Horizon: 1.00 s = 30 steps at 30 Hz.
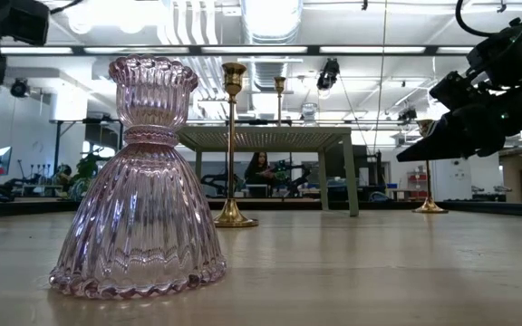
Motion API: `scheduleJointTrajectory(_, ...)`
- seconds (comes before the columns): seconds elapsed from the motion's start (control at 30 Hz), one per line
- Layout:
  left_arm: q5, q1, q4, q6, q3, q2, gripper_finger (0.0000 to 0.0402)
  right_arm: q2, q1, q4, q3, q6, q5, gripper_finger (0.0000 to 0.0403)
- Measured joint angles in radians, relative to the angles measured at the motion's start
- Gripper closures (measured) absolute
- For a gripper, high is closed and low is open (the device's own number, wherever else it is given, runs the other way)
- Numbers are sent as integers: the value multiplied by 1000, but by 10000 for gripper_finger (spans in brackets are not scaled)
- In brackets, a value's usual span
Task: Pick & Place candle stick holders
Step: Put the gold candle holder on the shelf
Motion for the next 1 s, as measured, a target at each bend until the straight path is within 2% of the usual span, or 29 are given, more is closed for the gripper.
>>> scheduleJointTrajectory(0.3, -157, -361, -56, -334, 133, 167, 166, 0, 0, 0, 0, 0, 0, 394)
scheduleJointTrajectory(0.4, -332, -433, -104, -317, 188, 227, 166, 0, 0, 0, 0, 0, 0, 394)
scheduleJointTrajectory(0.47, -501, -460, -97, -255, 209, 256, 166, 0, 0, 0, 0, 0, 0, 394)
scheduleJointTrajectory(0.57, -714, -473, -21, -167, 207, 291, 166, 0, 0, 0, 0, 0, 0, 394)
scheduleJointTrajectory(0.63, -780, -469, 34, -121, 194, 310, 166, 0, 0, 0, 0, 0, 0, 394)
scheduleJointTrajectory(0.77, -876, -445, 116, -60, 155, 339, 166, 0, 0, 0, 0, 0, -1, 394)
scheduleJointTrajectory(1.0, -914, -336, 204, 151, 100, 386, 166, 0, 0, 0, 0, 0, 0, 394)
